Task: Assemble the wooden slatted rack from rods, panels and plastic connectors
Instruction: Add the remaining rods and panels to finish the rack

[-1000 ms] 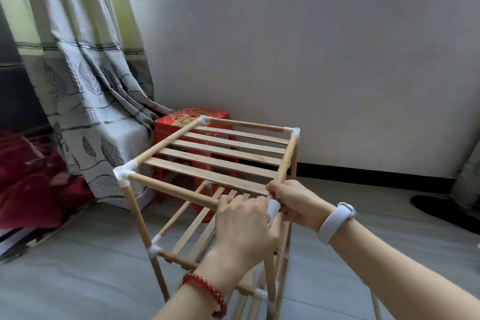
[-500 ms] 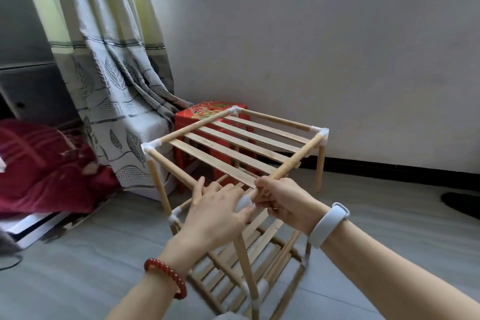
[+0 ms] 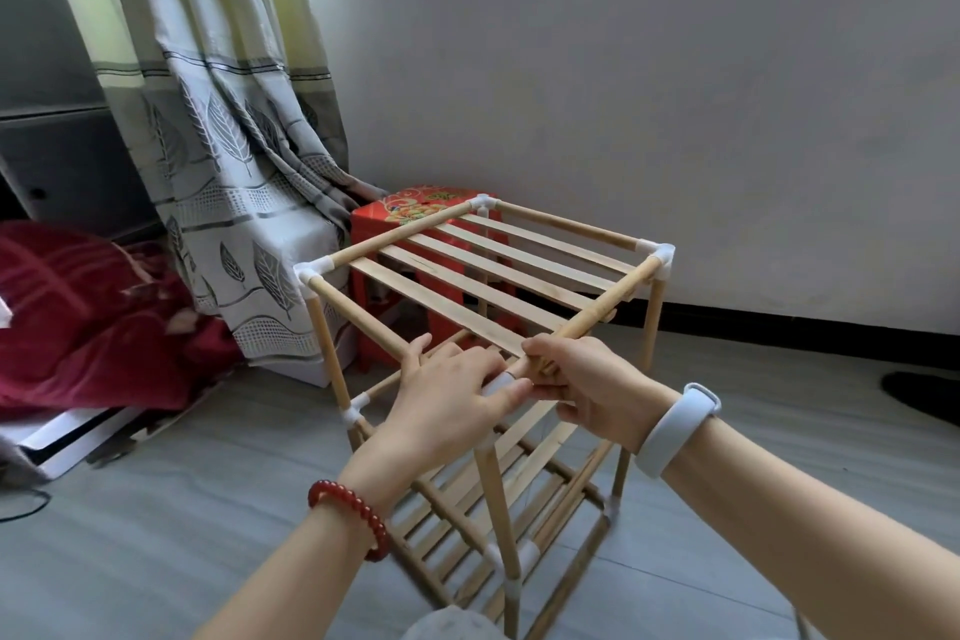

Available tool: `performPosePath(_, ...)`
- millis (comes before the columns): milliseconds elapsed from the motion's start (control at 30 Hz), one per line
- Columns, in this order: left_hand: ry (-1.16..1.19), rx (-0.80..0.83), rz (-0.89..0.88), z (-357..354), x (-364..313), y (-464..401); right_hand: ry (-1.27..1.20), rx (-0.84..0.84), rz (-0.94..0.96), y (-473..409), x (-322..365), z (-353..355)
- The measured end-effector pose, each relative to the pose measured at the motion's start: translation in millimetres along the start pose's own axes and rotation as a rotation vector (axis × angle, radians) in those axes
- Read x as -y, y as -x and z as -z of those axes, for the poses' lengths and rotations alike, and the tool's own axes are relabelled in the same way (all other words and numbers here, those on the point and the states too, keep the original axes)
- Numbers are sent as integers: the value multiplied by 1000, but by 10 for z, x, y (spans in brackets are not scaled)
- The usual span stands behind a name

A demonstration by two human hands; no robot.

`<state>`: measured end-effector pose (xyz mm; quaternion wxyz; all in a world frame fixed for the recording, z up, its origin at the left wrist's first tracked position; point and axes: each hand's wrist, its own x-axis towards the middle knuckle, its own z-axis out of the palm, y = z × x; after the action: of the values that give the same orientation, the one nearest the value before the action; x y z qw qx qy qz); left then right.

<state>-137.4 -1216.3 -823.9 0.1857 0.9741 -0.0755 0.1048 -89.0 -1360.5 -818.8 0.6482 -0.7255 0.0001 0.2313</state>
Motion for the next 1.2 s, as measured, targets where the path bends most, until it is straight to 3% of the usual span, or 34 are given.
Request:
performPosePath(167,-106,-171,-105,-142,-25,28,12,32,-13,58,-23,53)
performPosePath(300,23,-354,-187,-181,55,28,158,20,55,143,-72,253)
performPosePath(367,98,-411,-232,-173,114,33,362,-182,260,101,-124,383)
performPosePath(467,139,-410,-294,-151,223,16,829,-399,779,-32,-145,517)
performPosePath(533,133,-397,-306,-108,343,1,1142,-269,994,-131,-82,507)
performPosePath(600,127,-402,-295,-46,477,3,1345,-101,1071,-232,-5,424)
performPosePath(700,213,-452,-175,3,658,49,1464,-30,1142,-379,121,186)
performPosePath(867,743,-581,321,-6,650,15,1407,14,1202,-568,199,-28)
performPosePath(967,1345,-456,727,53,678,-78,1286,2,1145,-574,142,-29)
performPosePath(1033,1695,-352,820,69,656,-111,1240,-10,1108,-563,119,-22)
performPosePath(1200,1537,-533,880,52,573,-205,1189,23,1060,-604,141,-27)
